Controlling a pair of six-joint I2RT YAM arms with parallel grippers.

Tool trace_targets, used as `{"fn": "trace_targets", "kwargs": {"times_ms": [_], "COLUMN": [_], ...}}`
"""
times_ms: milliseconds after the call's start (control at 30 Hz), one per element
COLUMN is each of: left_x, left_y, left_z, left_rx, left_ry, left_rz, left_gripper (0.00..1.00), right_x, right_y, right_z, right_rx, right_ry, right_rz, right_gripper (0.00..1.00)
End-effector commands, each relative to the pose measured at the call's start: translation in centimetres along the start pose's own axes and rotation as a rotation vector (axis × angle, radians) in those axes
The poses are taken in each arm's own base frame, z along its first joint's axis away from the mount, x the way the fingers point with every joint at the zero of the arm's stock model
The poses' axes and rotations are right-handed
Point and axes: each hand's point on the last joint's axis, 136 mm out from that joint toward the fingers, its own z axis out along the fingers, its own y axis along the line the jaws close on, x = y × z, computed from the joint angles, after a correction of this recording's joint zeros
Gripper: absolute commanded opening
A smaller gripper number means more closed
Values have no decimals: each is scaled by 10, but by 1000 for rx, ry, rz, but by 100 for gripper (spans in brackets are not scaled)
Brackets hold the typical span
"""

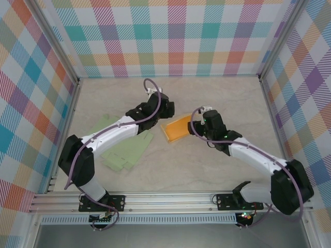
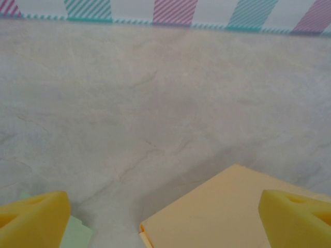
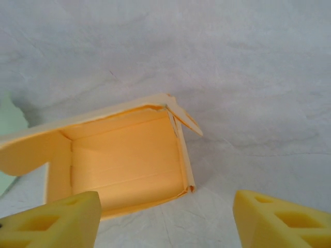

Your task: Fold the paper box

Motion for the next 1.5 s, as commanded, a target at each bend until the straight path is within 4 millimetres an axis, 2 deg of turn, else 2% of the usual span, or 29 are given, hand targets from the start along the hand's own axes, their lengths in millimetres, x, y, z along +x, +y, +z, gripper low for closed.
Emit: {"fn": "trace_targets", "kwargs": {"times_ms": [0, 100, 167, 333, 533, 667, 800, 1133, 1467], "left_x": [0, 7, 16, 46, 65, 74, 81, 87, 103], "left_y": [1, 2, 3, 12, 19, 22, 25, 27, 33], "left_z": [4, 12, 17, 29, 35, 39, 41, 41, 42], "left_rx": [-10, -20, -29, -57, -71, -82, -92, -88, -95], "left_ry": [30, 55, 76, 136, 170, 188, 200, 203, 231], "left_rz": [1, 8, 12, 5, 15, 17, 21, 5, -16], "left_gripper": [93, 92, 92, 92, 91, 91, 89, 88, 87], "right_x": [-21, -41, -49, -59, -70, -59, -42, -11, 12], "right_y": [-2, -9, -12, -17, -14, -15, -14, -25, -24], "right_z": [-26, -35, -32, -3, 38, 62, 72, 74, 76], "right_rx": [25, 66, 91, 157, 147, 157, 142, 164, 137], "right_ry": [-16, -2, 34, 141, 255, 336, 372, 420, 444], "right_rz": [6, 27, 37, 16, 0, -12, 3, 24, 60], "right_gripper": [79, 87, 92, 97, 99, 93, 87, 86, 85]}}
